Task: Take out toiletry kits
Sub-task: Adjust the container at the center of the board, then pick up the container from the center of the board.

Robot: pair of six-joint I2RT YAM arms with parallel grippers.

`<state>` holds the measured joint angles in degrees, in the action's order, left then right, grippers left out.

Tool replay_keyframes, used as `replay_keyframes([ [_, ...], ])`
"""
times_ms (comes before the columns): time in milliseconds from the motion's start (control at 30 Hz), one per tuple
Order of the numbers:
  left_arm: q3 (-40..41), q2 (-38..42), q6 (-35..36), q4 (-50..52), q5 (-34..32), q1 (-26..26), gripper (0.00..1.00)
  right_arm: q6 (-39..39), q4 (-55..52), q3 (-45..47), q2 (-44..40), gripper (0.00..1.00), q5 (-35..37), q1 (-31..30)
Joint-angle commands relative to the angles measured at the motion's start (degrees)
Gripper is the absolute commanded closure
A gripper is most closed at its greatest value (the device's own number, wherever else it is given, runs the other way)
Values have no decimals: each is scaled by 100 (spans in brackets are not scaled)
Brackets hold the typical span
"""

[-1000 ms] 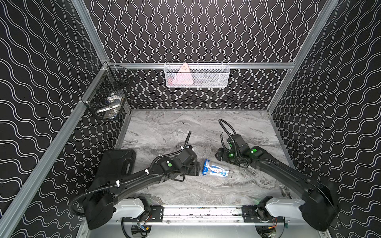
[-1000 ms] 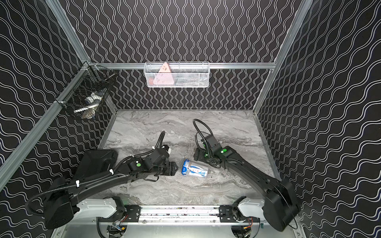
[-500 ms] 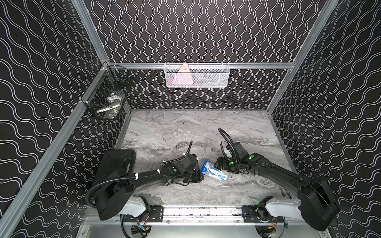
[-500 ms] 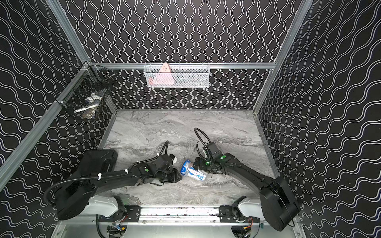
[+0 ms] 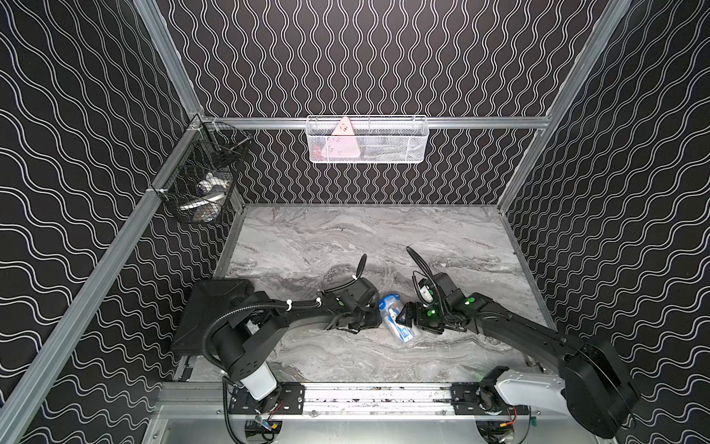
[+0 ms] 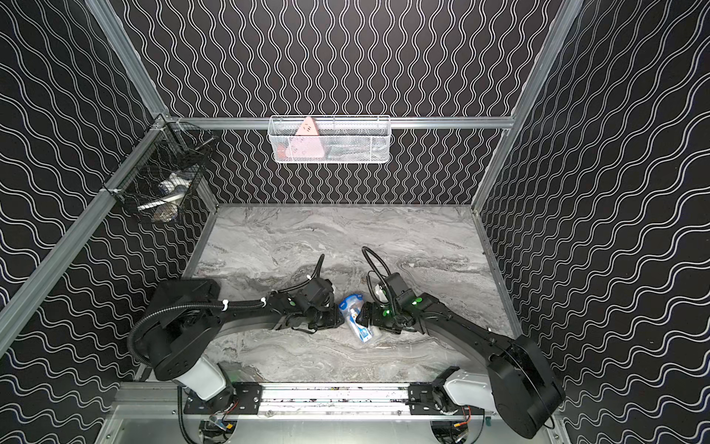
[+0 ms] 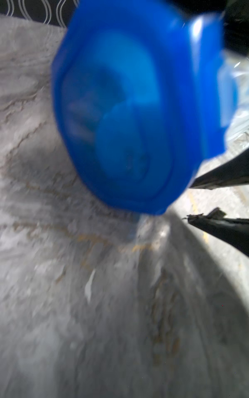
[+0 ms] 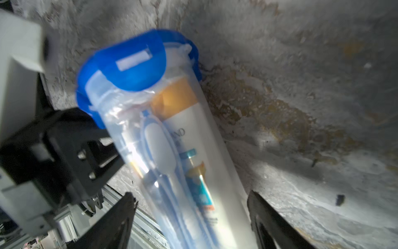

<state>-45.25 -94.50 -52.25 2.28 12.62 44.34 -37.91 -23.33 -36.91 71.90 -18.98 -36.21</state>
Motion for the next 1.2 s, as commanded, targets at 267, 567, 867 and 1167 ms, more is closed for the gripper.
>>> replay_keyframes([
  [267, 220, 74, 196, -243, 82, -118, 70, 140, 406, -445, 983, 27, 171, -253],
  [567, 230, -183, 179, -517, 263, -157, 70, 83, 474, -667, 1541, 30, 621, -545],
  [867, 341, -133, 166, -610, 356, -303, 69, -26, 672, -886, 2035, 62, 735, -554],
  [1167, -154, 1627, 895, 835, -703, -513, 47, 217, 1130, -342, 824, 99, 1472, -716],
])
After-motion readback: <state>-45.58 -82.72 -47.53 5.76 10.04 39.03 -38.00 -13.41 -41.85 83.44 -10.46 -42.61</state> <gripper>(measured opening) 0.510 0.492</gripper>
